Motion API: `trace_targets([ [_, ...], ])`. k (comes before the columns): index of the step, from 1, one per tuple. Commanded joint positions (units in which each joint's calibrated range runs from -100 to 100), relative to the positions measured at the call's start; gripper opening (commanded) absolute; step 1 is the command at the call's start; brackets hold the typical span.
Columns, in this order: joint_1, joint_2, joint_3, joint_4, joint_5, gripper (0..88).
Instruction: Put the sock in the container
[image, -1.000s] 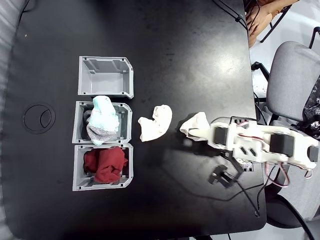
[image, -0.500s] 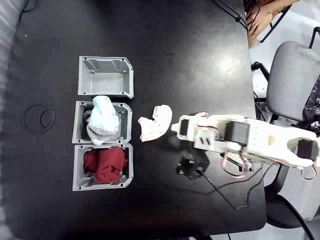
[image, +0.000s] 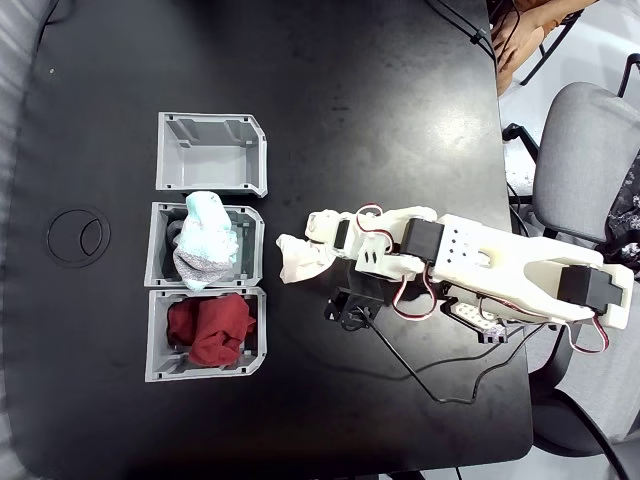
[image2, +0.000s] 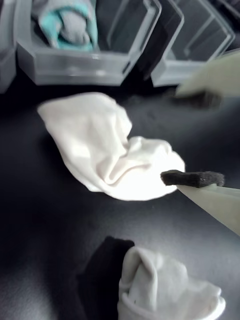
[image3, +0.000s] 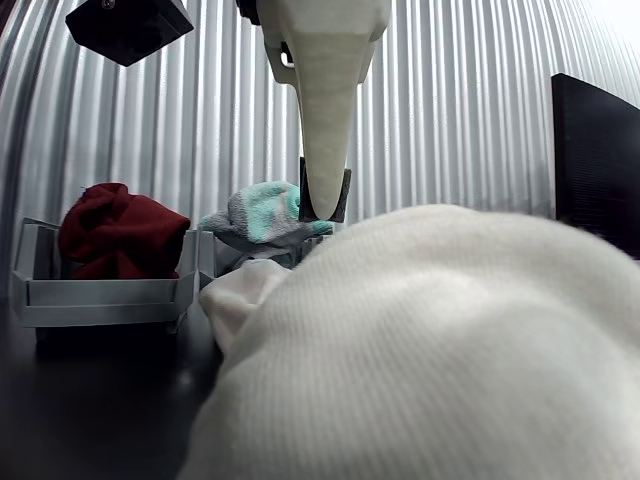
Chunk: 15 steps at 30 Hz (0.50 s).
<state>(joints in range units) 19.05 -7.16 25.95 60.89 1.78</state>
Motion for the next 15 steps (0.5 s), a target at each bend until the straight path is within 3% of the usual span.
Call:
trace_targets([
  [1,-0.35,1.34,-2.14,-0.17,0.37,33.7],
  [5,-0.75,5.36,-3.13,-0.43,0.37,37.1],
  [15,-0.75,20.33,-12.42,-0.34,0.37,36.3],
])
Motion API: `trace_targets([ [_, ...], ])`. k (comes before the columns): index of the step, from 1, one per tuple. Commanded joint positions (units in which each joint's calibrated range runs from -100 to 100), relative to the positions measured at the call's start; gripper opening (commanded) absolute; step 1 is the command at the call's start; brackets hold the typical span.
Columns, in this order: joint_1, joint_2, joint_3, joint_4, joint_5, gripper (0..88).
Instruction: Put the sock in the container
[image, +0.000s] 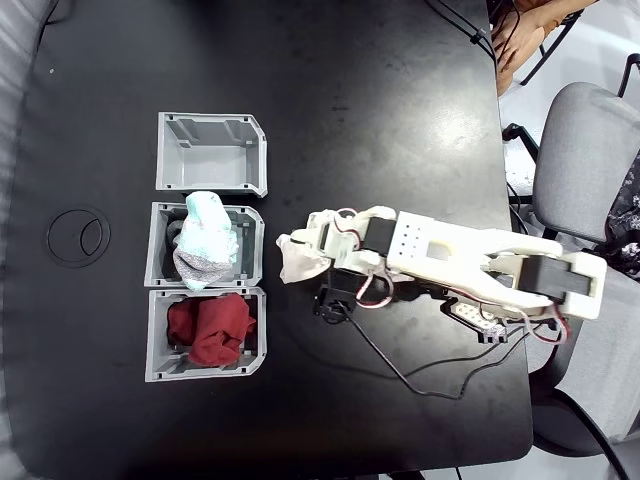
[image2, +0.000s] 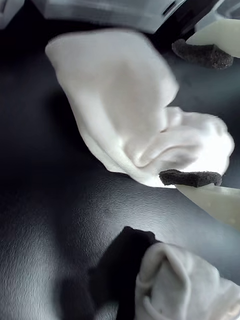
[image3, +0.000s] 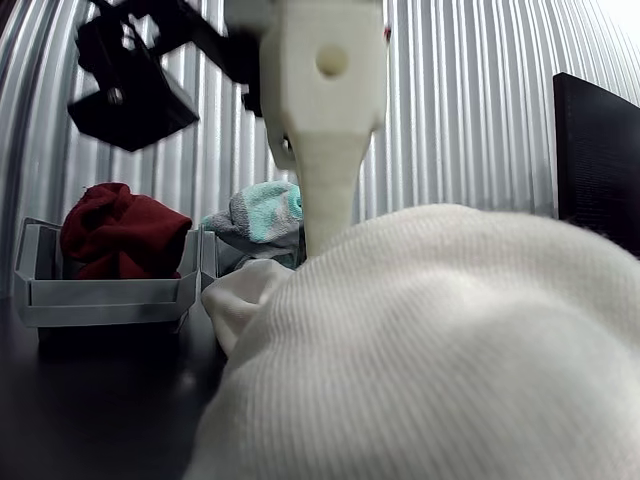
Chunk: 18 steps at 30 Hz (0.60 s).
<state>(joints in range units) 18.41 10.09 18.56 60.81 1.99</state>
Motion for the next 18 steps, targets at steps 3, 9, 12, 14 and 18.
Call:
trace_targets([
  [3,-0.11,7.60,-7.74,-0.09,0.16,35.8],
  [9,-0.03,11.87,-10.98,0.08,0.16,9.5],
  [12,0.52,11.79,-11.98,0.25,0.16,2.6],
  [14,0.60,10.70,-12.25,0.34,0.16,1.4],
  [18,0.67,5.18,-11.98,0.42,0.10,1.4],
])
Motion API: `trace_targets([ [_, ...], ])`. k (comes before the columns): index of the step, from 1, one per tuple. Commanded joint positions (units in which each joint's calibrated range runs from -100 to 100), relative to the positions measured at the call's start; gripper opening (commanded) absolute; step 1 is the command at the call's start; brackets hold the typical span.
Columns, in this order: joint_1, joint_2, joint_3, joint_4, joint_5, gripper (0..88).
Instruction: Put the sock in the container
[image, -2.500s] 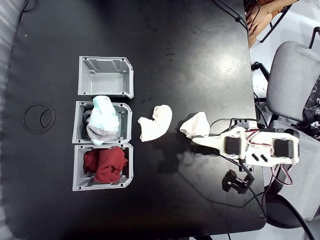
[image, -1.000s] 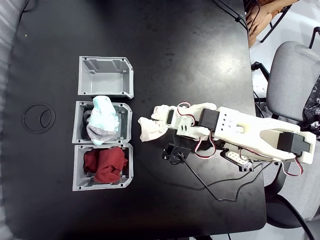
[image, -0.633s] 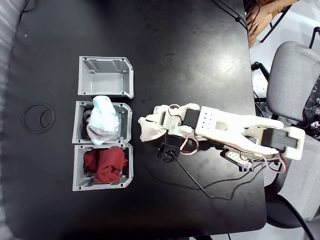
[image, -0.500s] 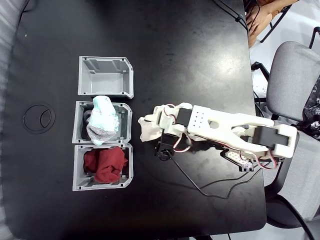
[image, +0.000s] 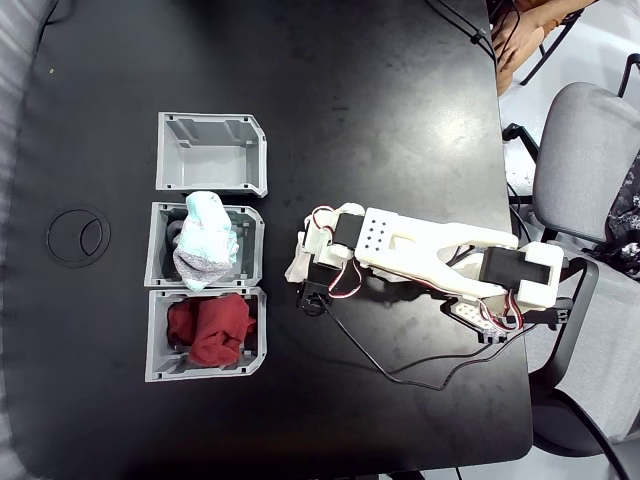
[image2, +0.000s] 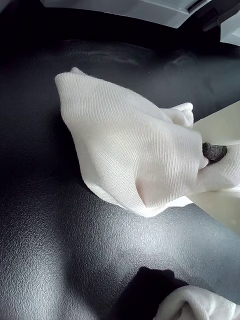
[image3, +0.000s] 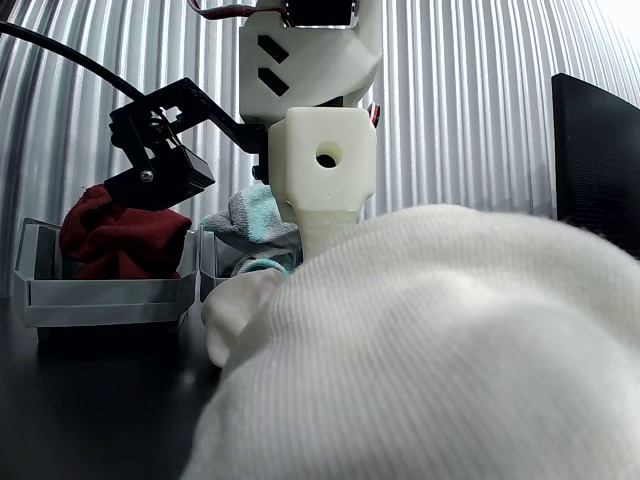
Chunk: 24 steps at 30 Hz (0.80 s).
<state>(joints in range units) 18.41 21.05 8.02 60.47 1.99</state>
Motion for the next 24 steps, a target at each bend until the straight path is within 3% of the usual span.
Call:
trace_targets([
  [1,0.75,-7.96,-1.07,0.76,0.10,1.4],
  [12,8.31,-29.21,-4.14,1.53,0.16,1.4],
  [24,15.55,-8.63,-40.57,1.44,-0.01,1.4],
])
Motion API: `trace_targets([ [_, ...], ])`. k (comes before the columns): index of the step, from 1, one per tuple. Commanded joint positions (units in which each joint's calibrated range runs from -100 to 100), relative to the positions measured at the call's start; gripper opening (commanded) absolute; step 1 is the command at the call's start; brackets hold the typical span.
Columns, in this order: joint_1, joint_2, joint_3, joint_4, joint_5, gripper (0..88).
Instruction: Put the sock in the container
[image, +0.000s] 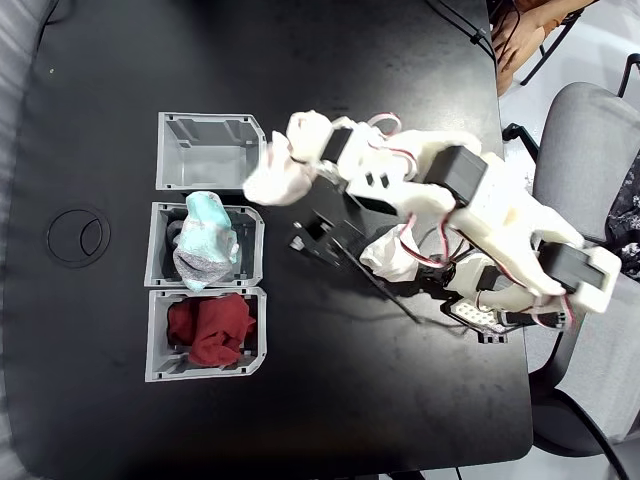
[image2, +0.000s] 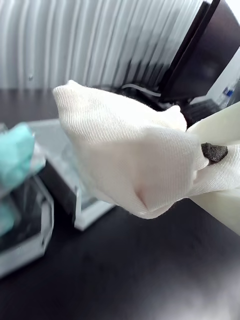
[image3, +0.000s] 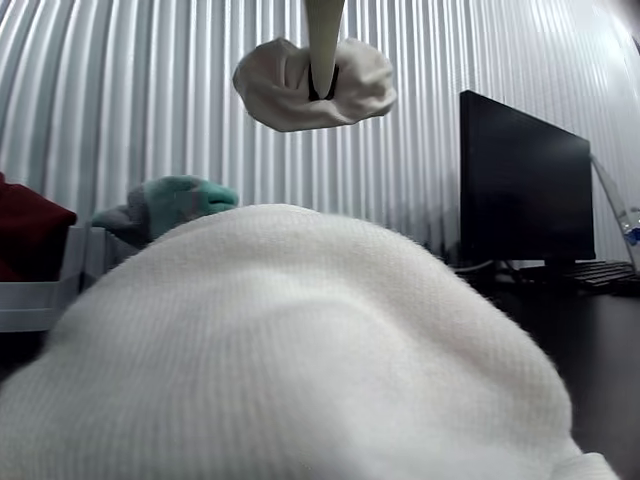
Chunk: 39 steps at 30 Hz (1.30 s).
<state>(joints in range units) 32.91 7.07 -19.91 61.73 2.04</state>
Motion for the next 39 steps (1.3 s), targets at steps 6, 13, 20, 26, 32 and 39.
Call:
trace_targets([
  [6,0.66,23.92,-36.27,0.18,-0.35,1.4],
  [13,0.34,51.77,-71.61,-0.50,-0.41,1.4],
  [20,0.50,64.99,-79.28,-8.62,-0.41,1.4],
  [26,-1.15,65.99,-79.19,-8.79,-0.47,2.1],
  [32,-1.15,66.08,-78.83,-8.27,-0.47,13.0],
  [39,-0.36,65.07,-79.37,-5.71,-0.12,37.0],
])
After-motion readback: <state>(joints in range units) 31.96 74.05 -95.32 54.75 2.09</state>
